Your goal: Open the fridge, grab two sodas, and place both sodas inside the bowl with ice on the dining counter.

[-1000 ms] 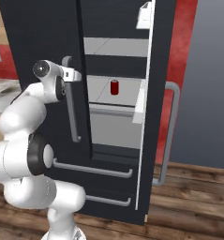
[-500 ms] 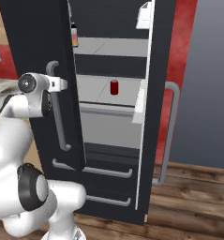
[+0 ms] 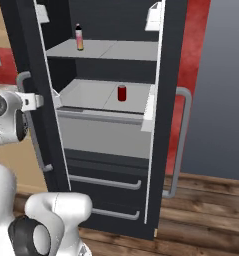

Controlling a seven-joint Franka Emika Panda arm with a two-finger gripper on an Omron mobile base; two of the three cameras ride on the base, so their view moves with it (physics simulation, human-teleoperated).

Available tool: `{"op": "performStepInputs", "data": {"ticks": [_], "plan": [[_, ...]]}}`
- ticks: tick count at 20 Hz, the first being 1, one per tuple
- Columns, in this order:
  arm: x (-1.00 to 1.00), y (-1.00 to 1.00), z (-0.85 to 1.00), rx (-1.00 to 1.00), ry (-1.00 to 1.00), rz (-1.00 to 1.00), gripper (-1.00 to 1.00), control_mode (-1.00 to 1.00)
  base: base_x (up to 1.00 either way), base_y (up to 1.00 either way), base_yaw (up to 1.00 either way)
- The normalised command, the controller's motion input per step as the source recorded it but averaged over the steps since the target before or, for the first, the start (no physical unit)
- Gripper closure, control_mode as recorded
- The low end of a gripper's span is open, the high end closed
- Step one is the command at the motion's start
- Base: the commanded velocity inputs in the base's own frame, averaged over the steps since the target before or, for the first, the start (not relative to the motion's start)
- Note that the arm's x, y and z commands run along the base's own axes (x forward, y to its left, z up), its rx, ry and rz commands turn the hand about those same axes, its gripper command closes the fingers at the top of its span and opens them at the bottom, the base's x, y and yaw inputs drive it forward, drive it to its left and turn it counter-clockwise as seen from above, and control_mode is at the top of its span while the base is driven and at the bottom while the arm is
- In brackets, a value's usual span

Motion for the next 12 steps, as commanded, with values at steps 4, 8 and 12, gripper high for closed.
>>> {"op": "performStepInputs", "data": {"ticks": [4, 8, 12], "plan": [[-0.75, 0.2, 0.02, -0.01, 0.01, 0.07, -1.0, -1.0, 0.0, 0.0, 0.0], [-0.64, -0.59, 0.22, 0.02, 0.03, 0.0, -1.0, -1.0, 0.0, 0.0, 0.0], [-0.46, -0.83, 0.22, 0.01, 0.1, 0.0, -1.0, -1.0, 0.0, 0.0, 0.0]]}}
